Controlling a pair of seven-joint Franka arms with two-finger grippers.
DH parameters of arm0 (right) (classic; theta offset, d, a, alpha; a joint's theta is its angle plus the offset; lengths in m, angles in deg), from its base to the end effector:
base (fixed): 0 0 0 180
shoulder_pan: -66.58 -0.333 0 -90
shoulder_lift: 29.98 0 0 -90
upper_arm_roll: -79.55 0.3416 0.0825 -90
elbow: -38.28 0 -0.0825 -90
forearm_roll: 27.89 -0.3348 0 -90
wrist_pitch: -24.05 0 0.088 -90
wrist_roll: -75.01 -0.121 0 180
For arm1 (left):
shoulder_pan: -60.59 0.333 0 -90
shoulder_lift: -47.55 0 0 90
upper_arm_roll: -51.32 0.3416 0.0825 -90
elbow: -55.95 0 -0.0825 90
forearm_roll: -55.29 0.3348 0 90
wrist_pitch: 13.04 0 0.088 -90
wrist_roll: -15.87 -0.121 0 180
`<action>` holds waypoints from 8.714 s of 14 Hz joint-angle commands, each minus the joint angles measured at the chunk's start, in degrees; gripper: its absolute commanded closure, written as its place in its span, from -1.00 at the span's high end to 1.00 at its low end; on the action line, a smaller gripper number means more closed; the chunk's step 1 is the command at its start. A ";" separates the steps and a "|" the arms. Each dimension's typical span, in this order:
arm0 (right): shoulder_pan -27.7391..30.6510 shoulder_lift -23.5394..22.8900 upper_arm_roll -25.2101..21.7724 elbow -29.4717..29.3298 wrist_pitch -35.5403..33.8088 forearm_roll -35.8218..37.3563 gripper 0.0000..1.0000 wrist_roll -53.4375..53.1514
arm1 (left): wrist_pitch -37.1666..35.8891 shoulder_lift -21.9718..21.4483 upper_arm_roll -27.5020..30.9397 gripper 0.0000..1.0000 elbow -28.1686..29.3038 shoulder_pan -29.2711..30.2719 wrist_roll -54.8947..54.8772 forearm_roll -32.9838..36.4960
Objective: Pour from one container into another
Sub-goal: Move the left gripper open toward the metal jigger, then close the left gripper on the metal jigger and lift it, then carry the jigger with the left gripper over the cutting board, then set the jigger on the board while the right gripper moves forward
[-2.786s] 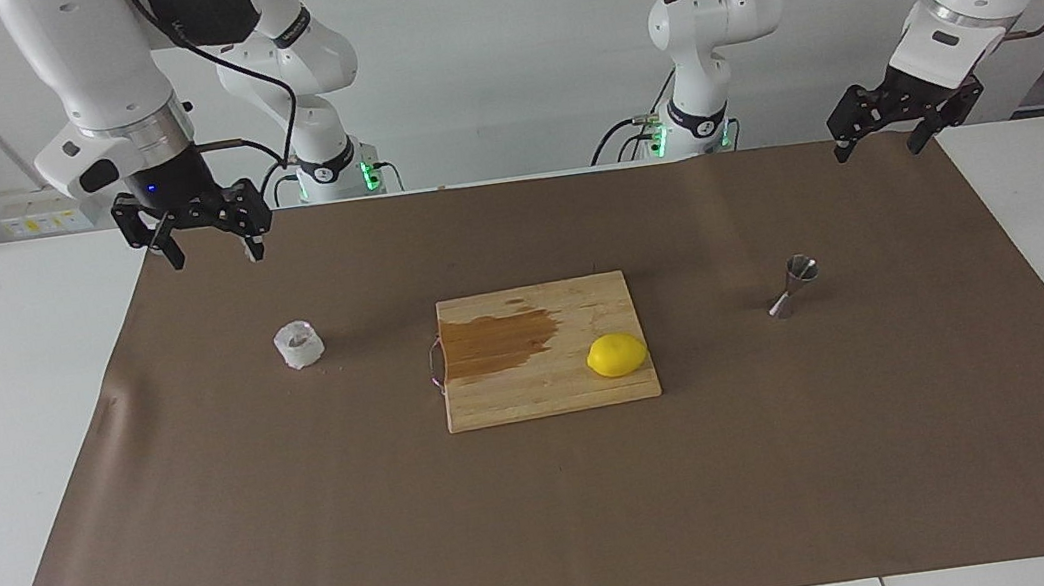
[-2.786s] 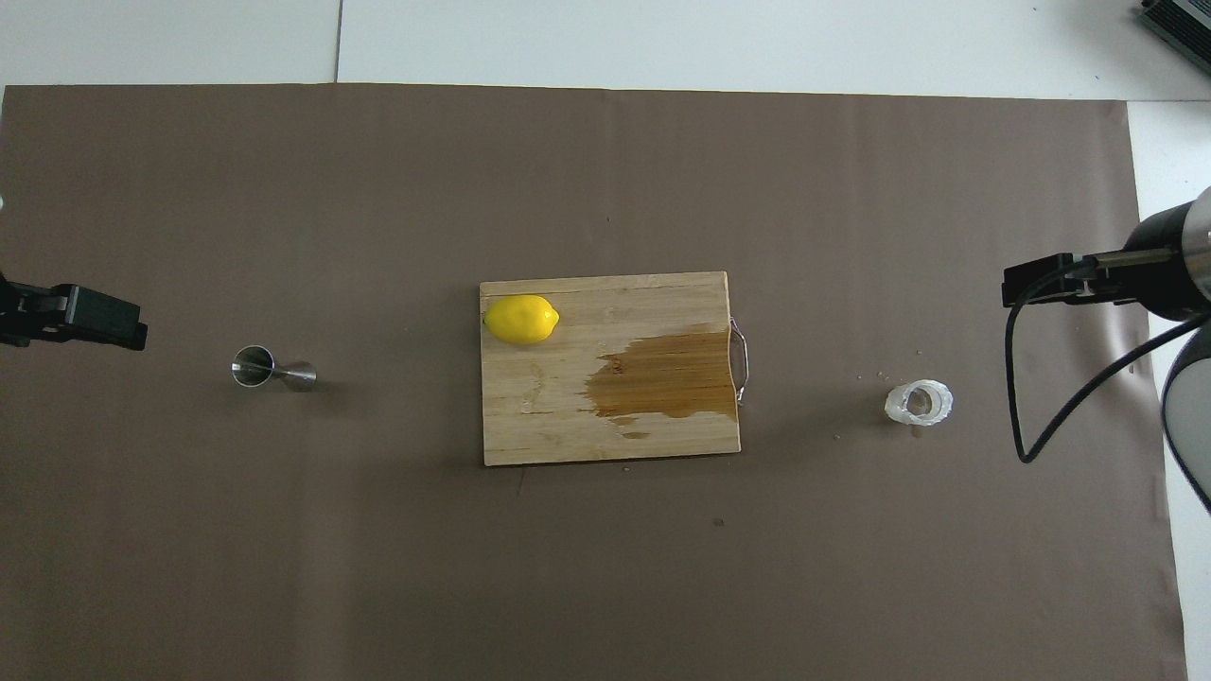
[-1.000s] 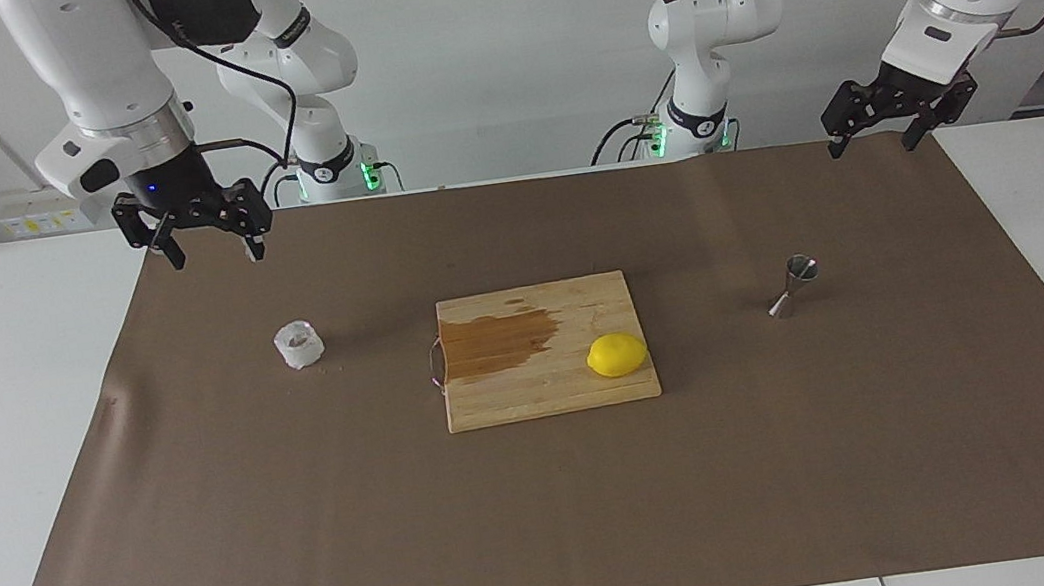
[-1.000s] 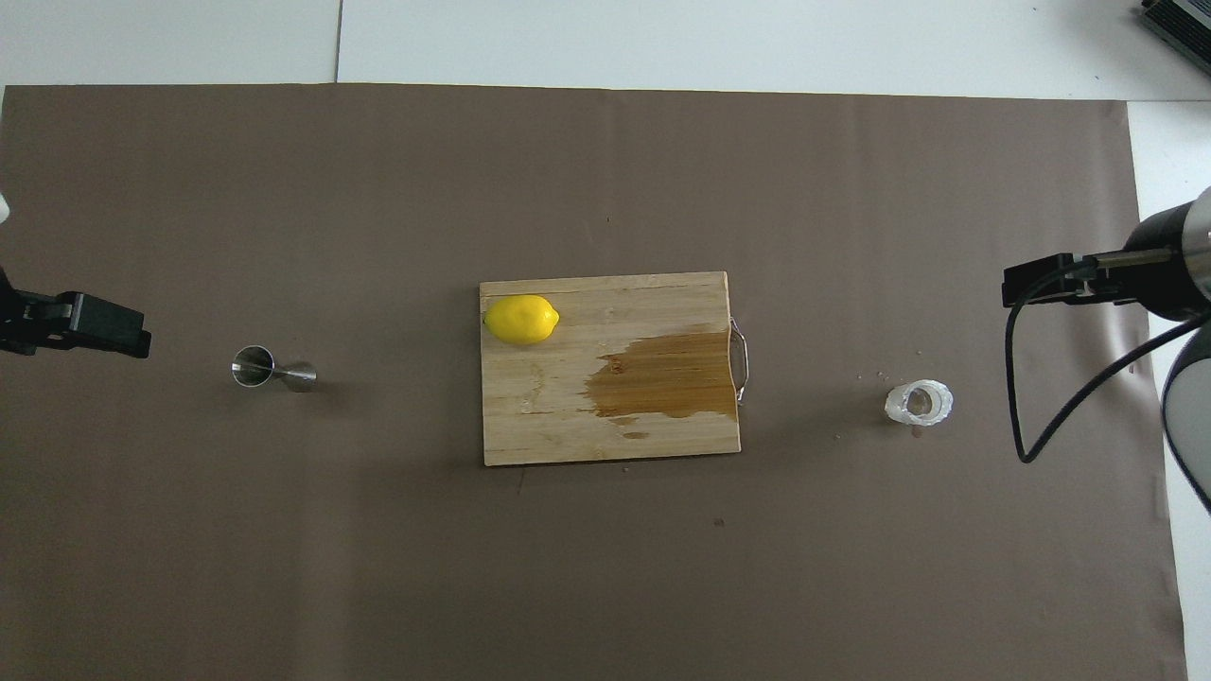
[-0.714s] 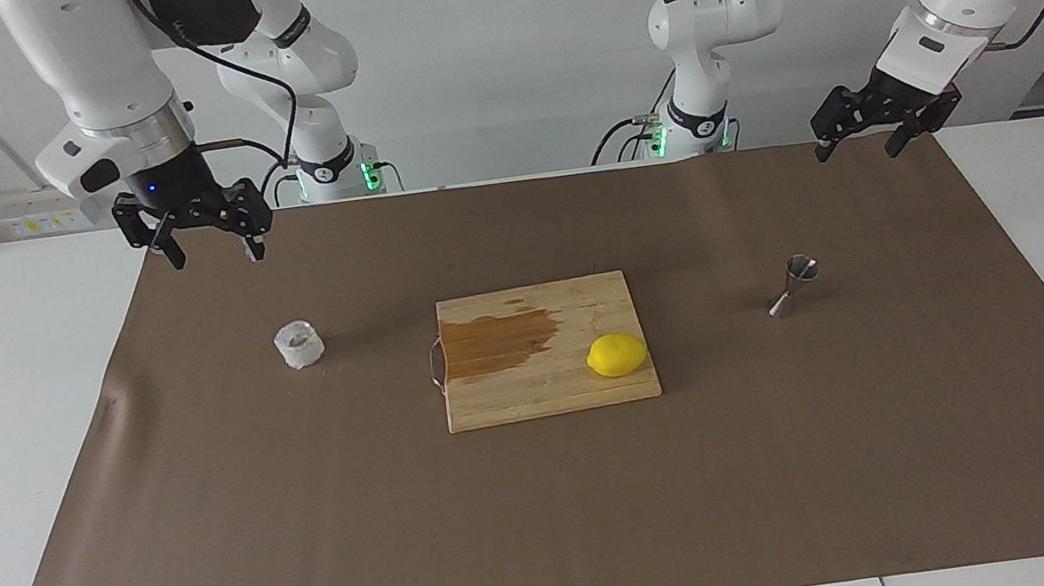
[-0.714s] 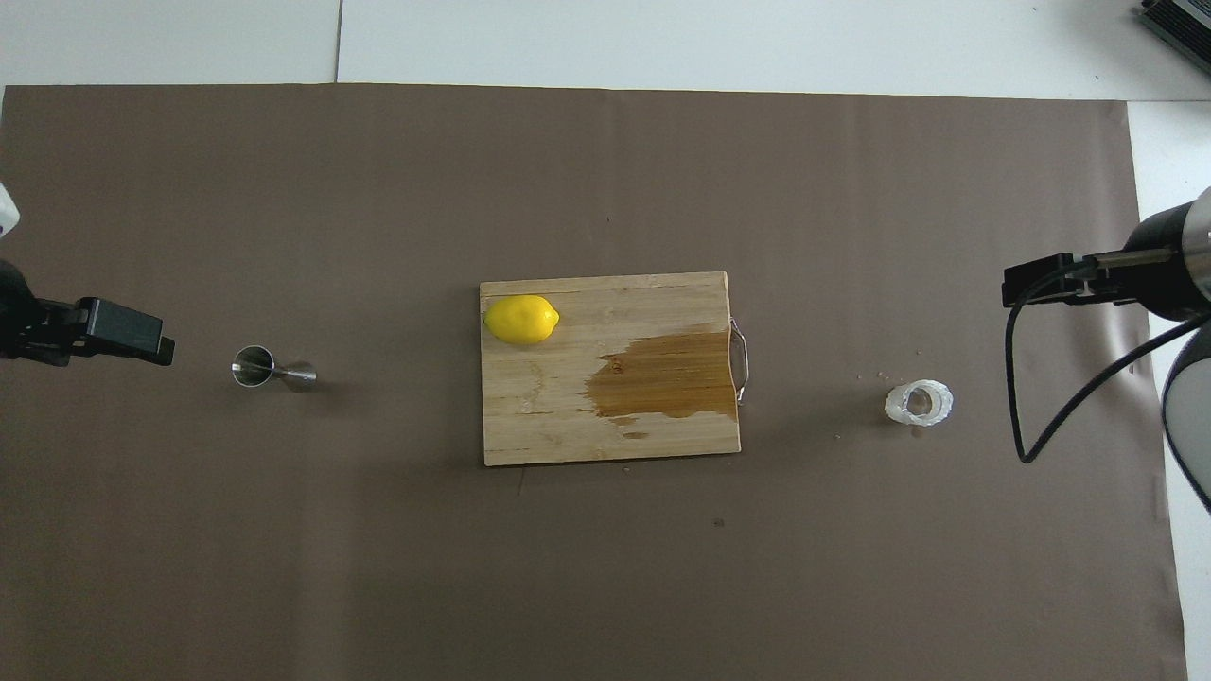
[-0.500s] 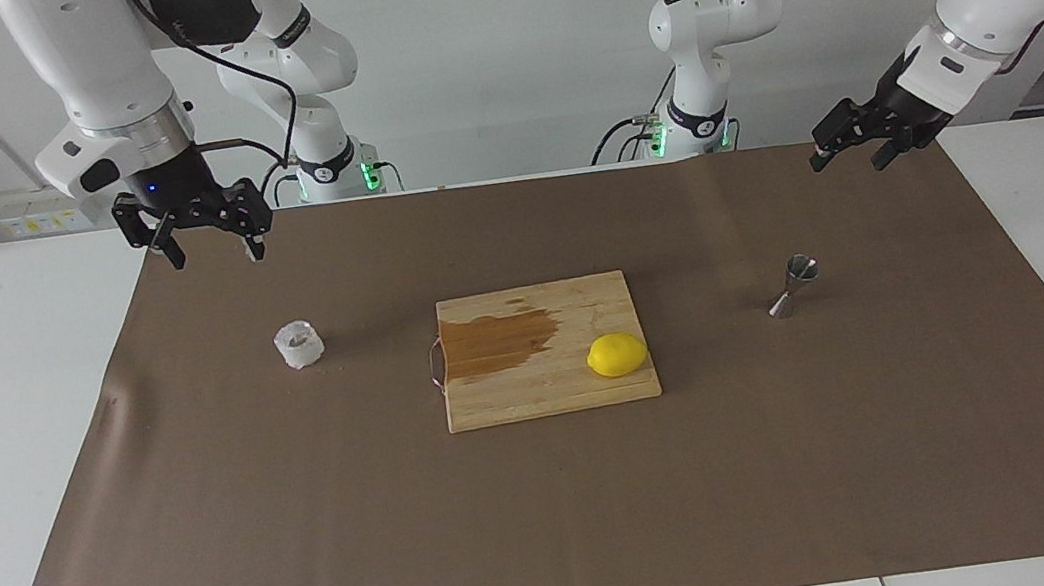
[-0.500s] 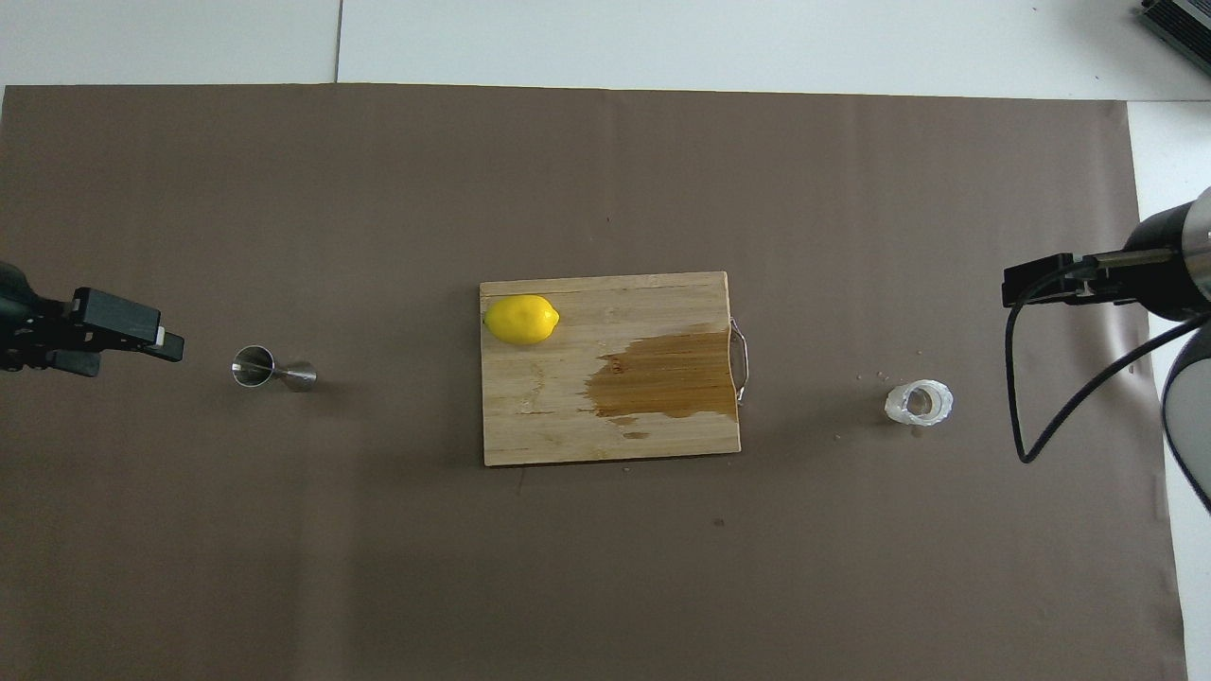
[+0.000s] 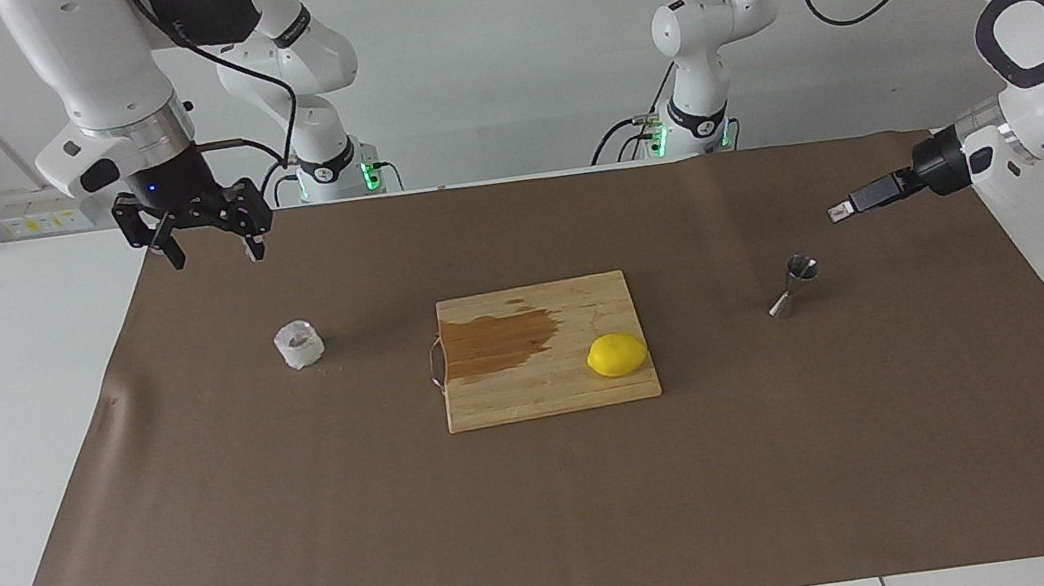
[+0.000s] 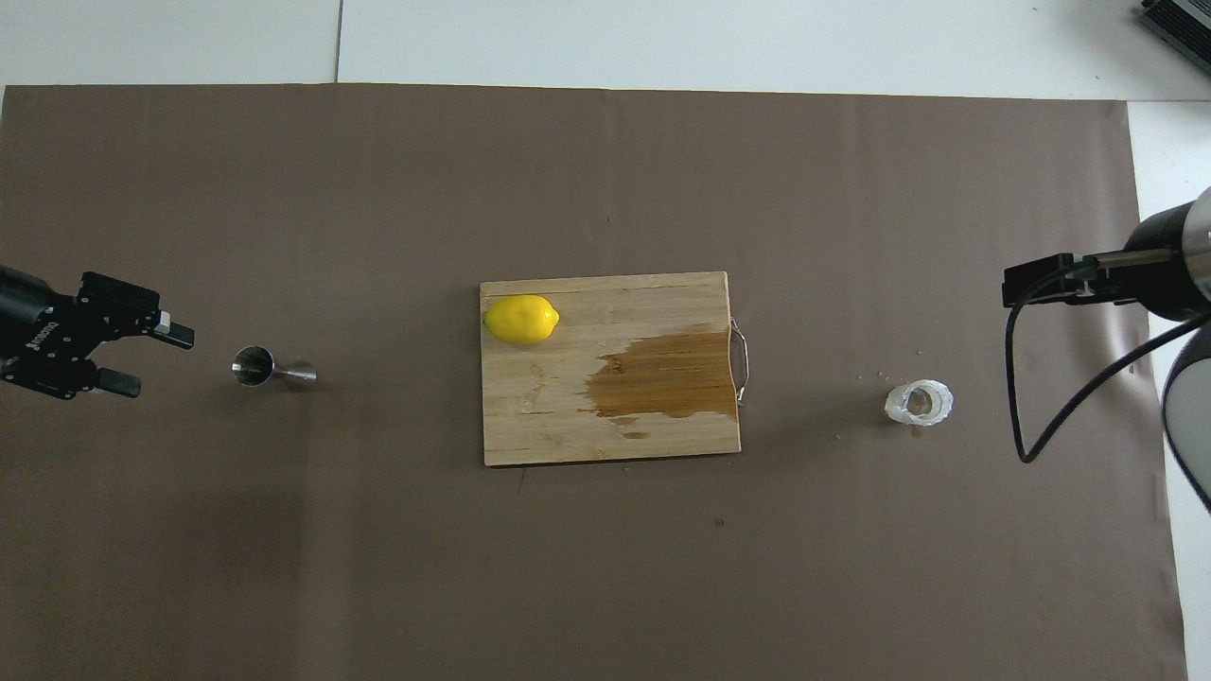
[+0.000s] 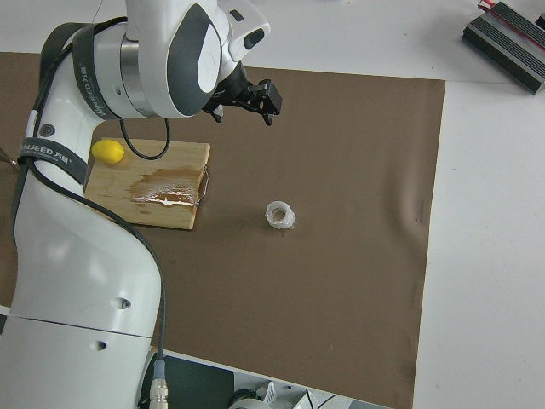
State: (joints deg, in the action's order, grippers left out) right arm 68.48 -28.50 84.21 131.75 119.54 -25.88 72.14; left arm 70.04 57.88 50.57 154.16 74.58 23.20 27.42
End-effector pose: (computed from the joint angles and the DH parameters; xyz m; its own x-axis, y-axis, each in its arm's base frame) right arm 0.5059 0.0211 0.6321 0.9980 0.0015 0.0627 -0.0007 -0.9994 0.0341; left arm 0.5185 0.0597 0.4935 0.8447 0.2563 -0.4699 0.4586 -0.7992 0.3885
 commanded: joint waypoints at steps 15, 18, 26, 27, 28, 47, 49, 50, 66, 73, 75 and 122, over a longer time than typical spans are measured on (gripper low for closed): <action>0.83 1.06 0.35 1.10 -0.31 -1.21 1.00 1.29 | -9.08 15.23 -1.80 1.00 0.67 8.16 38.99 -23.80; 0.83 1.06 0.35 1.10 -0.39 -1.21 1.00 1.29 | -9.34 18.67 -7.22 1.00 -0.92 13.76 36.79 -23.80; 0.83 1.06 0.35 1.10 -0.39 -1.13 1.00 1.29 | -8.73 22.19 -8.48 1.00 0.39 15.27 33.63 -23.54; 0.83 1.06 0.35 1.10 -0.39 -1.13 1.00 1.29 | -8.56 22.45 -8.48 1.00 0.31 15.54 33.63 -23.45; 0.83 1.06 0.35 1.10 -0.31 -1.21 1.00 1.29 | -8.55 22.46 -8.65 1.00 0.40 15.54 33.63 -23.45; 0.83 1.06 0.35 1.10 -0.39 -1.21 1.00 1.29 | -8.03 22.46 -8.66 0.35 1.89 15.45 30.72 -23.45; 0.83 1.06 0.35 1.10 -0.39 -1.13 1.00 1.29 | -7.94 22.46 -8.66 0.18 1.89 15.45 30.81 -23.45; 0.83 1.06 0.35 1.10 -0.31 -1.13 1.00 1.29 | -7.94 22.46 -8.66 0.15 1.89 15.45 30.90 -23.45; 0.83 1.06 0.35 1.10 -0.39 -1.21 1.00 1.29 | -11.37 18.51 -12.78 -1.00 1.98 14.05 38.35 -29.85; 0.83 1.06 0.35 1.10 -0.39 -1.13 1.00 1.29 | -1.46 11.04 -12.79 -1.00 10.76 0.89 41.62 -42.94; 0.83 1.06 0.35 1.10 -0.39 -1.21 1.00 1.29 | 3.46 10.42 -12.79 -1.00 12.00 -3.60 41.71 -46.90; 2.67 7.74 0.17 18.15 12.61 -8.42 1.00 51.46 | 31.61 3.57 -12.61 1.00 17.45 -28.86 38.11 -64.11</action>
State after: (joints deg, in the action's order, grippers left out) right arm 70.65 -22.43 84.09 147.84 131.69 -32.89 119.37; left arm 103.13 63.94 37.94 170.68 42.61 59.75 -42.42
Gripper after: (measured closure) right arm 0.000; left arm 0.000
